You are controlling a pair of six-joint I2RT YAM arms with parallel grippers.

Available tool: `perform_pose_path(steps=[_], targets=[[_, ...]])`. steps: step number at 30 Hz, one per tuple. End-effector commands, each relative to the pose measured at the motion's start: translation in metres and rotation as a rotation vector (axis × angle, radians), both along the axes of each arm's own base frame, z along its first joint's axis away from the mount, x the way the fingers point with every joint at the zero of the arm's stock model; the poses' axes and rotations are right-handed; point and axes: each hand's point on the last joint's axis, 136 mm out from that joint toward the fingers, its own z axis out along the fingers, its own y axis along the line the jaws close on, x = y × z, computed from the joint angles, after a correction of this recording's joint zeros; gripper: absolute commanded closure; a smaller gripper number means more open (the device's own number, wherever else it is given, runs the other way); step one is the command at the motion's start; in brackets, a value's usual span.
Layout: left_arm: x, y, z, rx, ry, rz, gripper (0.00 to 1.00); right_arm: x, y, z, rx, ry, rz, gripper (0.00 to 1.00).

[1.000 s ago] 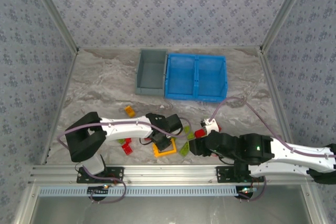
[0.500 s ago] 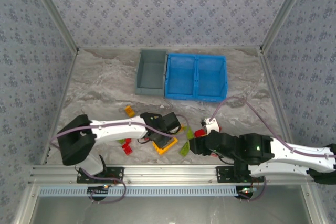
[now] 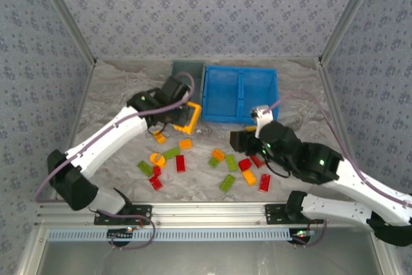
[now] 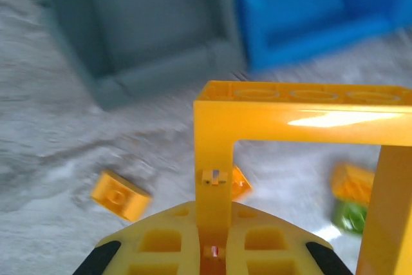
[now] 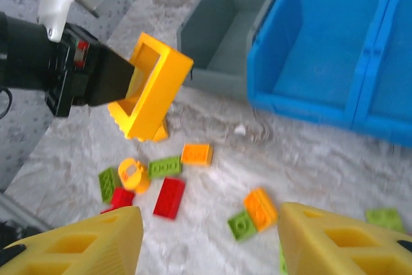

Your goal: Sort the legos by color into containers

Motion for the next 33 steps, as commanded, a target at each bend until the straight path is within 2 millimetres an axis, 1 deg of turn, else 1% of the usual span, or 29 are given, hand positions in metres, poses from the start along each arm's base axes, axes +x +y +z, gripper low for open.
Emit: perform_pose_path(steps=[1,2,3,5,7,9,12,14,17,19,22,25,27,30,33], targets=[[0.045,0.024,-0.005,0.010,0.024,0.151,0.97,0.031,0.029,0.023,-0.064,-0.127,0.016,0.37],[0.063,0.029,-0.004,0.008,0.017,0.191,0.98,0.041,0.035,0.031,-0.079,-0.151,-0.004,0.37],[0.078,0.031,-0.005,0.014,0.012,0.208,0.98,0.049,0.040,0.033,-0.093,-0.155,-0.020,0.37],[0.111,0.035,-0.010,0.036,0.000,0.253,0.99,0.068,0.052,0.029,-0.123,-0.135,-0.040,0.36],[0.138,0.035,-0.023,0.048,0.016,0.293,1.00,0.082,0.057,0.024,-0.131,-0.116,-0.064,0.36],[0.165,0.032,-0.028,0.045,0.013,0.325,1.00,0.095,0.060,0.017,-0.131,-0.099,-0.074,0.36],[0.196,0.025,-0.040,0.058,0.009,0.340,1.00,0.110,0.061,0.008,-0.130,-0.080,-0.089,0.36],[0.211,0.019,-0.050,0.071,0.008,0.340,1.00,0.119,0.060,0.003,-0.144,-0.078,-0.105,0.36],[0.228,0.012,-0.065,0.076,0.007,0.337,1.00,0.131,0.060,-0.002,-0.161,-0.099,-0.122,0.35],[0.236,0.008,-0.073,0.070,0.006,0.335,1.00,0.137,0.067,-0.003,-0.161,-0.134,-0.110,0.34],[0.243,0.006,-0.086,0.041,0.017,0.344,1.00,0.146,0.082,-0.003,-0.174,-0.203,-0.087,0.33],[0.248,0.002,-0.095,-0.001,0.033,0.346,1.00,0.154,0.104,-0.005,-0.211,-0.241,-0.065,0.33],[0.251,-0.005,-0.100,-0.030,0.037,0.336,1.00,0.158,0.123,-0.005,-0.245,-0.262,-0.046,0.32],[0.254,-0.009,-0.105,-0.049,0.036,0.337,1.00,0.160,0.148,-0.010,-0.288,-0.276,-0.025,0.31],[0.257,-0.013,-0.113,-0.072,0.048,0.332,1.00,0.159,0.165,-0.007,-0.290,-0.283,-0.005,0.31]])
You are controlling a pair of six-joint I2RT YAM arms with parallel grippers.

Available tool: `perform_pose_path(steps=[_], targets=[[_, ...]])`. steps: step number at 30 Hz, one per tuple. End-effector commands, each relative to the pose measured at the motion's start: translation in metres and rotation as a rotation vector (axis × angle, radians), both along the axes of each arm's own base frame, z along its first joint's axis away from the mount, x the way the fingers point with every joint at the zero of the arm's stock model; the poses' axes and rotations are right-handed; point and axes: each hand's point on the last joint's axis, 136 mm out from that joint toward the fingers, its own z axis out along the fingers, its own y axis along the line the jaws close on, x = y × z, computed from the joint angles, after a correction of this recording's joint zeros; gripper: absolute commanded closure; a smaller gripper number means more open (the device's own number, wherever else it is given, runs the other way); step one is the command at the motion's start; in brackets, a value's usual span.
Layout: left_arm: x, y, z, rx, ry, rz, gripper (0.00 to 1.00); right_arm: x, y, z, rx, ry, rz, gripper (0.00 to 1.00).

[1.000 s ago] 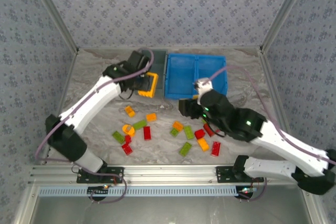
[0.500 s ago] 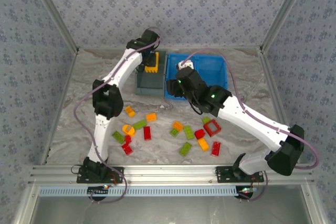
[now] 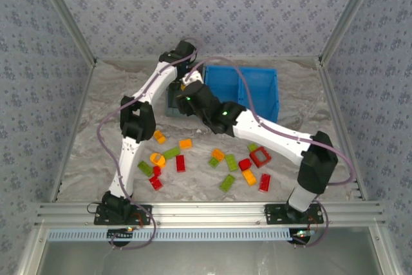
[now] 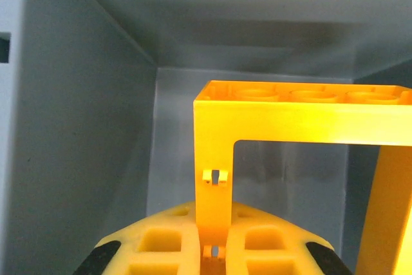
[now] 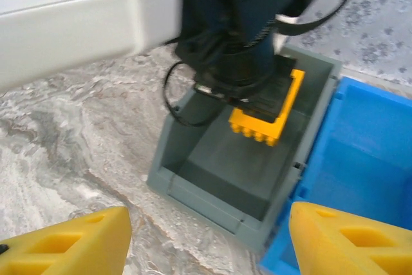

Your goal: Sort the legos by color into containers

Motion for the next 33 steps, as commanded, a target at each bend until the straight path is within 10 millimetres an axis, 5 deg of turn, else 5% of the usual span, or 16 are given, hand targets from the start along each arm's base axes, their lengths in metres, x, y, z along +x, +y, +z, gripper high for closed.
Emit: perform_pose_path(steps=[1,13,20,26,33], targets=[[0.011,-0.013,0.000,-0.071,-0.028,0.002,1.00,0.002,0.011,0.028,0.004,-0.072,-0.002,0.31],[0.016,-0.027,-0.020,-0.136,-0.005,-0.006,0.93,-0.009,-0.001,0.022,0.025,-0.036,-0.037,0.31],[0.013,-0.033,-0.014,-0.168,0.003,-0.028,0.67,-0.013,-0.011,0.022,0.028,-0.027,-0.059,0.31],[0.005,-0.031,0.020,-0.179,-0.035,-0.022,0.59,-0.017,-0.034,0.032,0.041,-0.047,-0.134,0.31],[-0.016,-0.027,0.096,-0.244,-0.139,0.003,0.50,-0.028,-0.086,0.057,0.057,-0.102,-0.284,0.30]])
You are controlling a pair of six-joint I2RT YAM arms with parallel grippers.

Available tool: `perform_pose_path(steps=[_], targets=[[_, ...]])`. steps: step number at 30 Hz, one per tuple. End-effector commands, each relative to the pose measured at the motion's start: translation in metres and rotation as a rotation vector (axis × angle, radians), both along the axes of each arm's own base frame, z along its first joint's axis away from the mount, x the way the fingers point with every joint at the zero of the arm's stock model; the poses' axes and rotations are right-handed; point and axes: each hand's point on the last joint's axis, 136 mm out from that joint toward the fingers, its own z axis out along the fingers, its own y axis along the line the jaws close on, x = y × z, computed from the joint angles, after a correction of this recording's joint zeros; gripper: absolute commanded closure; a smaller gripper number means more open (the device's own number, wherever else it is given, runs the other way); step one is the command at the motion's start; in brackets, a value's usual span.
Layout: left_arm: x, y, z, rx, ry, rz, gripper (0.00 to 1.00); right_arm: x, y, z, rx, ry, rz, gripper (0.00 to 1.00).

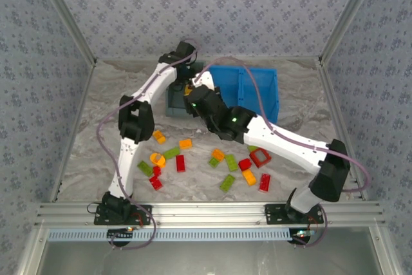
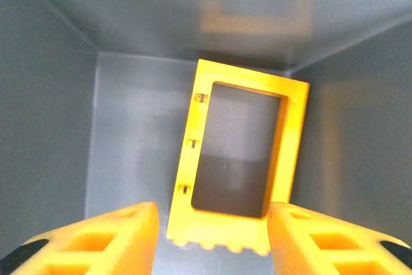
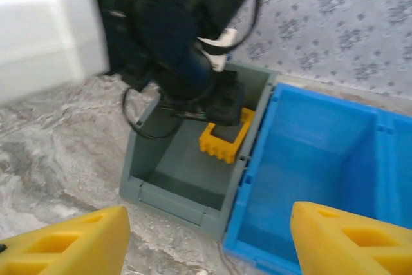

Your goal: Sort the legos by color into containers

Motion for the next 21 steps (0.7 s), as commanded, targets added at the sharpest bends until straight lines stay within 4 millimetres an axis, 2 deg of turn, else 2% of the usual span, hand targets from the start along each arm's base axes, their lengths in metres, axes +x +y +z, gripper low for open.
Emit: perform_pose_path(steps=[1,5,8,10,11,13,15,18,21], targets=[[-0.011,-0.003,0.094,-0.089,-0.159,0.024,0.49,-0.009,-0.043,0.023,0.023,-0.041,-0.136,0.30],[-0.037,0.008,0.135,-0.132,-0.210,0.057,0.47,-0.019,-0.097,0.012,0.031,0.035,-0.276,0.30],[-0.069,0.006,0.164,-0.188,-0.257,0.029,0.47,-0.036,-0.147,-0.019,0.042,0.181,-0.423,0.35],[-0.101,-0.005,0.171,-0.210,-0.265,-0.047,0.46,-0.053,-0.172,-0.045,0.047,0.287,-0.493,0.39],[-0.117,-0.018,0.183,-0.238,-0.305,-0.112,0.45,-0.062,-0.182,-0.062,0.052,0.346,-0.518,0.40],[-0.159,-0.039,0.184,-0.246,-0.324,-0.250,0.44,-0.081,-0.198,-0.097,0.062,0.472,-0.565,0.42],[-0.210,-0.061,0.179,-0.261,-0.327,-0.403,0.43,-0.095,-0.207,-0.129,0.071,0.570,-0.580,0.44],[-0.279,-0.076,0.156,-0.269,-0.299,-0.532,0.43,-0.106,-0.219,-0.162,0.052,0.658,-0.569,0.48],[-0.335,-0.078,0.128,-0.273,-0.260,-0.584,0.42,-0.112,-0.230,-0.188,-0.011,0.728,-0.556,0.49]])
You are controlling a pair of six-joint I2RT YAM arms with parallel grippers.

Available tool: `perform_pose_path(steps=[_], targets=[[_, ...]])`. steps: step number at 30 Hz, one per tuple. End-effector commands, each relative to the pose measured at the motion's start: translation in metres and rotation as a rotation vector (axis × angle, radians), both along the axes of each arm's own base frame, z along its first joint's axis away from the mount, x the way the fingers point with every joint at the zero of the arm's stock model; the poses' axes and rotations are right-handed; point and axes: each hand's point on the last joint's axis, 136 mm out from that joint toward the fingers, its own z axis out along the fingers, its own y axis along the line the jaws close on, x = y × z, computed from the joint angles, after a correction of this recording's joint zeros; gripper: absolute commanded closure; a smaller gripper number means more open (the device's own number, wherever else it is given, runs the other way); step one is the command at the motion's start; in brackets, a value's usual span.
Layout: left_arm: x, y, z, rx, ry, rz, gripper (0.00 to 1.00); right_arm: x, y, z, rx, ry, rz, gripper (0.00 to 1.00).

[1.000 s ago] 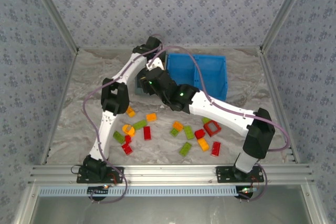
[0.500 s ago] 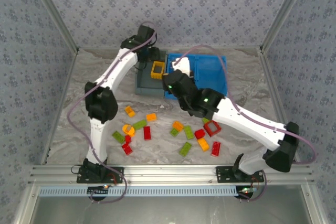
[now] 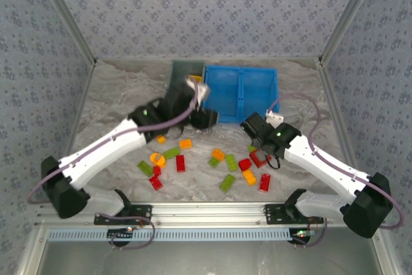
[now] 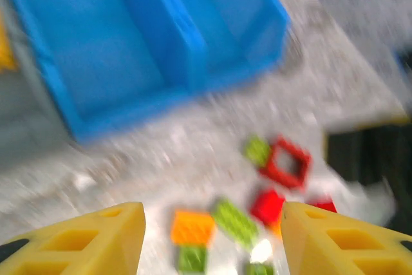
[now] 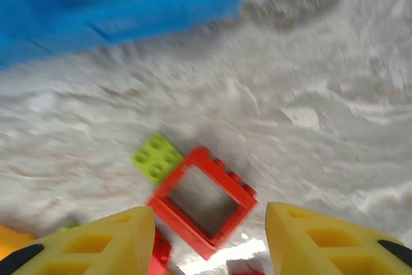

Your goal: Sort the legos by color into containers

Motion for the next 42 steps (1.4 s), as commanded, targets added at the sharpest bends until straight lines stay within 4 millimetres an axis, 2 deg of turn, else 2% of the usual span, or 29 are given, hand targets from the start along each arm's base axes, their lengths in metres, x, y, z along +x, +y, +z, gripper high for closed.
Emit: perform_pose_path(steps=[1,4,7,24,36,39,42], targets=[[-0.039,0.002,-0.016,-0.024,0.003,-0.028,0.42,-0.015,-0.004,-0.024,0.039,0.115,0.025,0.50],[-0.070,0.005,-0.036,-0.043,0.037,-0.032,0.42,-0.016,-0.011,-0.048,0.038,0.193,0.039,0.51],[-0.082,0.010,-0.050,-0.026,0.055,-0.016,0.42,-0.018,-0.017,-0.065,0.032,0.250,0.044,0.53],[-0.083,-0.005,-0.050,-0.003,0.041,-0.032,0.43,-0.002,-0.016,-0.099,0.057,0.340,0.139,0.57],[-0.084,-0.010,-0.053,0.000,0.042,-0.036,0.43,0.003,-0.021,-0.108,0.050,0.356,0.127,0.73],[-0.084,-0.011,-0.051,-0.001,0.040,-0.038,0.43,0.003,-0.023,-0.099,0.034,0.334,0.124,0.78],[-0.084,-0.010,-0.047,-0.003,0.033,-0.036,0.43,0.000,-0.030,-0.074,-0.012,0.268,0.114,0.79]])
